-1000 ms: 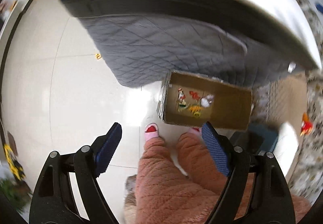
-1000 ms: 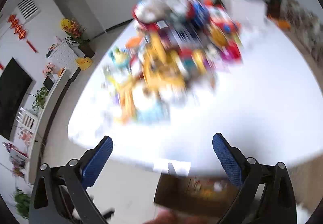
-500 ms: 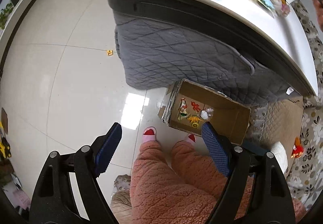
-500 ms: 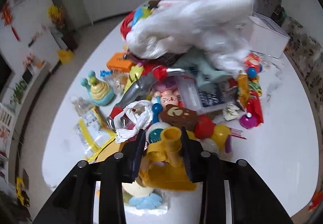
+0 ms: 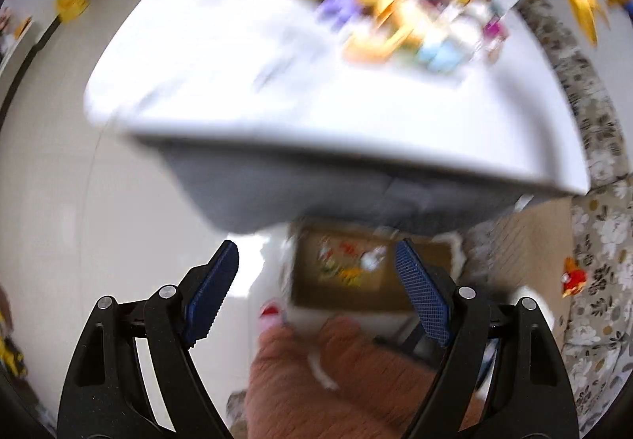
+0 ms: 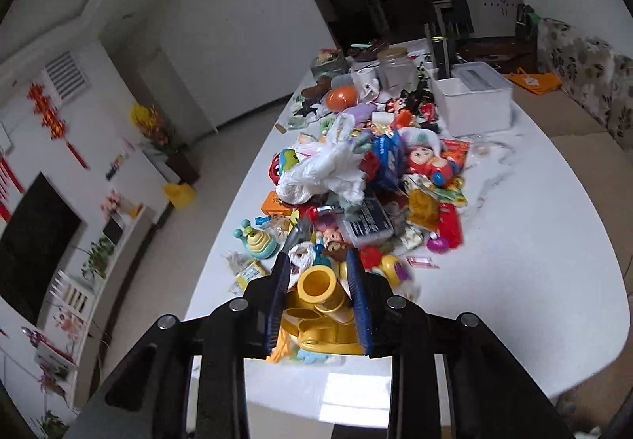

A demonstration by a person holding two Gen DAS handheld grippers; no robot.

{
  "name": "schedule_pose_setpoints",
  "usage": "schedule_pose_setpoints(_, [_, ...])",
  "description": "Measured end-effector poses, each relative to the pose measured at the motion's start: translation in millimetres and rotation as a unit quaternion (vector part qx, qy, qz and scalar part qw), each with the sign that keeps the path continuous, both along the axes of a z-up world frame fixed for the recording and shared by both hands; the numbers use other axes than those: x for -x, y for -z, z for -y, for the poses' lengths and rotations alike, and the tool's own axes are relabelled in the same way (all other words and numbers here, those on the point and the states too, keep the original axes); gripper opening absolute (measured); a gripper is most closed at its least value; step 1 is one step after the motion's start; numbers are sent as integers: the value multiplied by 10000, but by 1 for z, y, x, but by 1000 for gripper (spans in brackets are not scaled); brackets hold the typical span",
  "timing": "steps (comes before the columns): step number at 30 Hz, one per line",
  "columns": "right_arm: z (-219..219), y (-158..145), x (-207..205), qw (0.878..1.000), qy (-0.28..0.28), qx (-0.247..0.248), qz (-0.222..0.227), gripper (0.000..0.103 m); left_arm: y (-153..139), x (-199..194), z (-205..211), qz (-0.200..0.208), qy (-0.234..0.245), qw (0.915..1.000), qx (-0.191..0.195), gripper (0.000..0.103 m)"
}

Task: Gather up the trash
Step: 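Grasp the yellow cup toy with the right tool while the left tool grasps the yellow excavator arm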

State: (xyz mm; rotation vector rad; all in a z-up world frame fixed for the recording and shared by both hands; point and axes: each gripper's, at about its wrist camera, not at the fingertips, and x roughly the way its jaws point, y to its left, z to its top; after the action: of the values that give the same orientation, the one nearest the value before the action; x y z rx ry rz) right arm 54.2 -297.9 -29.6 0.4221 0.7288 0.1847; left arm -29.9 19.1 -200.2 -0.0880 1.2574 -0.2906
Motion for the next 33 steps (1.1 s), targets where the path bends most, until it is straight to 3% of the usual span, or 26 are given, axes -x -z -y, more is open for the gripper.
schedule_pose_setpoints(5, [14, 14, 40, 9993, 156, -236, -239, 30, -18, -56, 49, 862, 248, 9946, -523, 80])
schedule_pose_setpoints(9, [21, 30, 63, 9977, 257, -425, -455, 30, -11, -96, 69, 891, 254, 9939, -604, 78])
schedule_pose_setpoints(12, [23, 36, 75, 9972, 267, -453, -529, 30, -3, -116, 77, 789, 297, 9942, -674, 68])
schedule_pose_setpoints(17, [24, 39, 84, 9970, 230, -481, -565, 30, -2, -124, 70, 611, 228, 9972, -358, 38])
schedule_pose_setpoints(19, [22, 38, 83, 9972, 181, -480, -545, 30, -9, -122, 60, 499, 180, 9986, 38, 38])
schedule_pose_setpoints(21, [17, 38, 82, 9976, 100, -412, -543, 30, -18, -121, 51, 574, 212, 9980, 127, 23])
schedule_pose_setpoints(33, [-15, 38, 75, 9970, -383, -327, -588, 30, -84, -86, -8, 1062, 130, 9884, 1082, 23])
